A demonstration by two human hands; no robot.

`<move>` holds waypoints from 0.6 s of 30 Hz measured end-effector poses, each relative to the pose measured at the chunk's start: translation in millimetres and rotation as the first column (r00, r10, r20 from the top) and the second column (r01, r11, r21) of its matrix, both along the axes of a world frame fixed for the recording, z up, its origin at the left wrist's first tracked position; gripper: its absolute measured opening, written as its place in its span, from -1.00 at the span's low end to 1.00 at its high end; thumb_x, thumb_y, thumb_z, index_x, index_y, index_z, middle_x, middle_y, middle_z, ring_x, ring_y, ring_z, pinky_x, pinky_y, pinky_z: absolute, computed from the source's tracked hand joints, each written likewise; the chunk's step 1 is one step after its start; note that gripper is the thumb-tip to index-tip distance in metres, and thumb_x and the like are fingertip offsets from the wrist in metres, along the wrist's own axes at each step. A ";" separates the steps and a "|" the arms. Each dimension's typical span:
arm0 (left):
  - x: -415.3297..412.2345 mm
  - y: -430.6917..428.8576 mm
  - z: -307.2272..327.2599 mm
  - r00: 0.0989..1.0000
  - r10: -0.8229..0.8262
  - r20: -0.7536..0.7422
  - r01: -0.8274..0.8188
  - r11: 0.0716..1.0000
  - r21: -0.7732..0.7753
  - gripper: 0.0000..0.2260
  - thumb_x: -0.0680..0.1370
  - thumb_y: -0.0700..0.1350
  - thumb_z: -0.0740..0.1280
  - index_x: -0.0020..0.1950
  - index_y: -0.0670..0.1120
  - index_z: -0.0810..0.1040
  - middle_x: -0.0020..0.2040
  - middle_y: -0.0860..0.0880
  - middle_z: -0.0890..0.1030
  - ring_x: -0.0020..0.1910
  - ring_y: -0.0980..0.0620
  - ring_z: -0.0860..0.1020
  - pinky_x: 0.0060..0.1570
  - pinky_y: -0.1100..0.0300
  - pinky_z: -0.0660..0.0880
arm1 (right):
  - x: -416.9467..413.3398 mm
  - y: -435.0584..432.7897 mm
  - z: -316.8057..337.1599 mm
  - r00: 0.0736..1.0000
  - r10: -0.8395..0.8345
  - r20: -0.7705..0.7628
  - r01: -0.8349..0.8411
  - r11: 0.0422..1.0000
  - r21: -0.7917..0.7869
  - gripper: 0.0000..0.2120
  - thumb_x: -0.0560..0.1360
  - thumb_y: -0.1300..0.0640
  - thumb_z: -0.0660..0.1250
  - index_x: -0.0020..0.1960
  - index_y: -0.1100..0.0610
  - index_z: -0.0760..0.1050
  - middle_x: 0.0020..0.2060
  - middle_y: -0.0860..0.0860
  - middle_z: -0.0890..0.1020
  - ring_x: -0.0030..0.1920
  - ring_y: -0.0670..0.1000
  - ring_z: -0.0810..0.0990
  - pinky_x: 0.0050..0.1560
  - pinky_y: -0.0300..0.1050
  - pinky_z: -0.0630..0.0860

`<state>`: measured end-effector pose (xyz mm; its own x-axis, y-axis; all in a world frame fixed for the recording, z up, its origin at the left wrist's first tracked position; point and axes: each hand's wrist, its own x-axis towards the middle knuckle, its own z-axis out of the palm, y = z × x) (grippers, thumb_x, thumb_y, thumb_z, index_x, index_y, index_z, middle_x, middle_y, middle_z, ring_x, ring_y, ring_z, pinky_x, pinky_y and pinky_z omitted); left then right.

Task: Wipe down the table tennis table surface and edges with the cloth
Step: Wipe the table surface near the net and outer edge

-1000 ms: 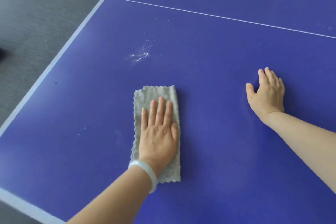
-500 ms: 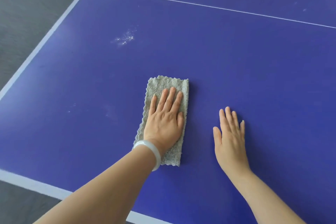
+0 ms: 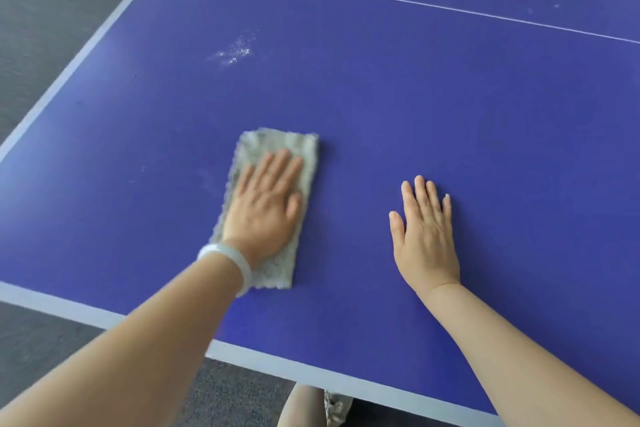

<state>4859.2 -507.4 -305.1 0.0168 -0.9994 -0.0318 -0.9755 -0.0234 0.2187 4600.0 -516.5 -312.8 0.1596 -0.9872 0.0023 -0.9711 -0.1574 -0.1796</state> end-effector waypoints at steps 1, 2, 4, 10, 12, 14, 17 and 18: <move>9.3 -3.0 0.6 0.990 0.137 -0.013 -0.137 0.990 0.021 -0.48 0.65 0.04 0.05 0.62 0.08 0.04 0.63 0.05 0.01 0.60 0.04 -0.08 0.55 0.03 -0.19 | 0.7 -0.1 -0.4 1.000 -0.004 -0.008 0.004 1.000 0.001 -0.42 0.67 -0.08 -0.15 0.59 0.19 0.11 0.58 0.15 0.12 0.60 0.13 0.03 0.58 0.16 -0.06; 7.1 -2.3 0.8 0.971 0.237 -0.029 -0.236 0.971 0.038 -0.47 0.65 0.04 0.02 0.62 0.06 0.00 0.63 0.04 -0.03 0.60 0.04 -0.12 0.55 0.00 -0.19 | 1.6 0.1 -0.8 1.000 -0.006 -0.014 0.006 1.000 0.002 -0.41 0.66 -0.10 -0.12 0.59 0.19 0.11 0.58 0.15 0.12 0.60 0.12 0.03 0.58 0.16 -0.07; -27.0 10.1 -0.2 0.943 0.329 -0.047 -0.328 0.944 0.034 -0.45 0.64 0.04 -0.02 0.63 0.02 -0.04 0.63 0.00 -0.08 0.60 0.01 -0.15 0.55 -0.05 -0.19 | 2.8 0.4 -1.0 1.000 -0.013 -0.008 0.013 1.000 0.004 -0.42 0.66 -0.09 -0.07 0.59 0.19 0.12 0.58 0.14 0.12 0.60 0.12 0.02 0.58 0.14 -0.09; -123.3 98.5 -3.3 0.962 -0.267 -0.062 0.266 0.964 -0.027 -0.46 0.64 0.06 0.07 0.61 -0.02 0.10 0.62 0.00 0.03 0.60 0.00 -0.07 0.51 -0.12 0.02 | -0.9 1.4 2.0 0.995 0.001 0.102 -0.001 1.000 -0.004 -0.49 0.68 0.04 0.10 0.57 0.21 0.17 0.57 0.16 0.15 0.60 0.12 0.03 0.58 0.13 -0.10; -92.3 99.5 -4.1 0.930 -0.365 -0.039 0.364 0.931 -0.023 -0.46 0.63 0.08 0.09 0.61 0.04 0.09 0.62 0.04 0.02 0.60 0.04 -0.08 0.54 -0.06 -0.04 | -2.6 1.4 2.2 0.995 0.012 0.100 -0.012 1.000 -0.005 -0.49 0.67 0.04 0.11 0.57 0.21 0.18 0.57 0.16 0.15 0.59 0.12 0.04 0.58 0.13 -0.09; -44.0 92.9 -4.1 0.938 -0.348 -0.003 0.348 0.938 -0.014 -0.46 0.63 0.10 0.07 0.61 0.09 0.08 0.62 0.06 0.04 0.60 0.06 -0.07 0.55 -0.03 -0.08 | -4.1 1.1 1.5 0.997 0.011 0.080 -0.011 1.000 -0.001 -0.48 0.67 0.02 0.09 0.57 0.21 0.17 0.57 0.16 0.15 0.59 0.12 0.04 0.58 0.13 -0.09; 35.6 80.7 -0.7 0.998 -0.052 0.035 0.051 0.999 0.010 -0.47 0.63 0.10 -0.02 0.61 0.09 0.06 0.62 0.06 0.04 0.59 0.08 -0.09 0.56 -0.01 -0.10 | -2.5 1.4 1.4 1.000 0.004 0.029 -0.004 1.000 0.010 -0.45 0.67 -0.04 0.05 0.58 0.19 0.13 0.58 0.15 0.12 0.60 0.12 0.02 0.58 0.13 -0.09; 52.2 77.6 0.8 0.994 0.102 0.028 -0.103 0.994 0.031 -0.47 0.63 0.10 -0.04 0.62 0.09 0.03 0.62 0.06 0.00 0.59 0.09 -0.12 0.56 -0.01 -0.12 | -1.3 1.2 1.0 1.000 0.003 0.017 -0.003 1.000 0.006 -0.44 0.66 -0.05 0.05 0.58 0.19 0.13 0.58 0.15 0.12 0.60 0.12 0.02 0.58 0.14 -0.09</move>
<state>4911.4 -429.9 -304.3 0.1207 -0.9907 -0.0620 -0.9730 -0.1305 0.1904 4598.8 -515.3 -311.8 0.1626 -0.9867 -0.0005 -0.9674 -0.1593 -0.1967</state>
